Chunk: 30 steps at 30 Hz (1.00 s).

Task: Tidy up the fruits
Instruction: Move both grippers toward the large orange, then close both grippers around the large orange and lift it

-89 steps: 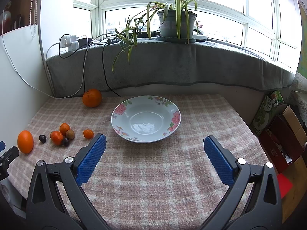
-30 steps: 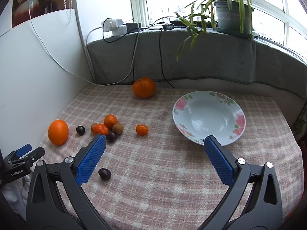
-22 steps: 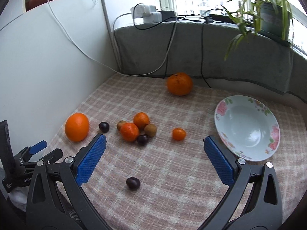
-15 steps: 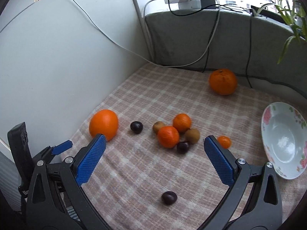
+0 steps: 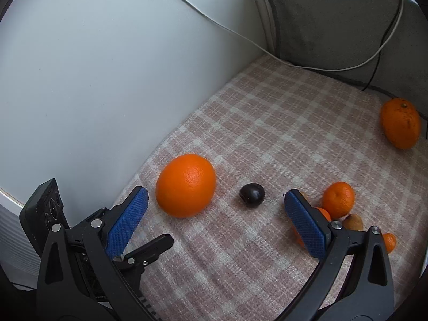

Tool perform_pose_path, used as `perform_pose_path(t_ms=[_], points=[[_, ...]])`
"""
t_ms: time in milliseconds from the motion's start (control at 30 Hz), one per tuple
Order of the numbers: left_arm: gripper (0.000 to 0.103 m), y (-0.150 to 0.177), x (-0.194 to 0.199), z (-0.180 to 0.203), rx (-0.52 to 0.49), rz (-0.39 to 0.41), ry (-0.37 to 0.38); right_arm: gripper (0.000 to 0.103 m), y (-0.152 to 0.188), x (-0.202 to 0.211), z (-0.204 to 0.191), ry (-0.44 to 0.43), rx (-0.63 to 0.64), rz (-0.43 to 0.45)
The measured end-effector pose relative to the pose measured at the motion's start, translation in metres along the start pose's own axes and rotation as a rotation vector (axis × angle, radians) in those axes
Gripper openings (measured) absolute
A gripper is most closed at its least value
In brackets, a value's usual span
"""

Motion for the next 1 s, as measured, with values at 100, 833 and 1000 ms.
perform_pose_path(t_ms=[100, 833, 1000], points=[[0.072, -0.002, -0.002, -0.003, 0.007, 0.001, 0.013, 0.103, -0.004, -0.011, -0.006, -0.028, 0.01, -0.024], [0.06, -0.01, -0.016, -0.011, 0.063, 0.006, 0.101, 0.077, -0.011, -0.067, -0.028, -0.114, 0.043, -0.148], [0.057, -0.013, -0.019, -0.013, 0.069, 0.003, 0.115, 0.073, -0.01, -0.069, -0.029, -0.117, 0.045, -0.152]])
Point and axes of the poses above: each gripper's, at about its wrist camera, not at the fingertips, and x roughly against the way its jaws point, z to its right, y to its underside, the point moved 2 cm from there along -x, roughly the way its jaws point, and after that the axes turned 10 degrees about y, right-handed, at the moved point
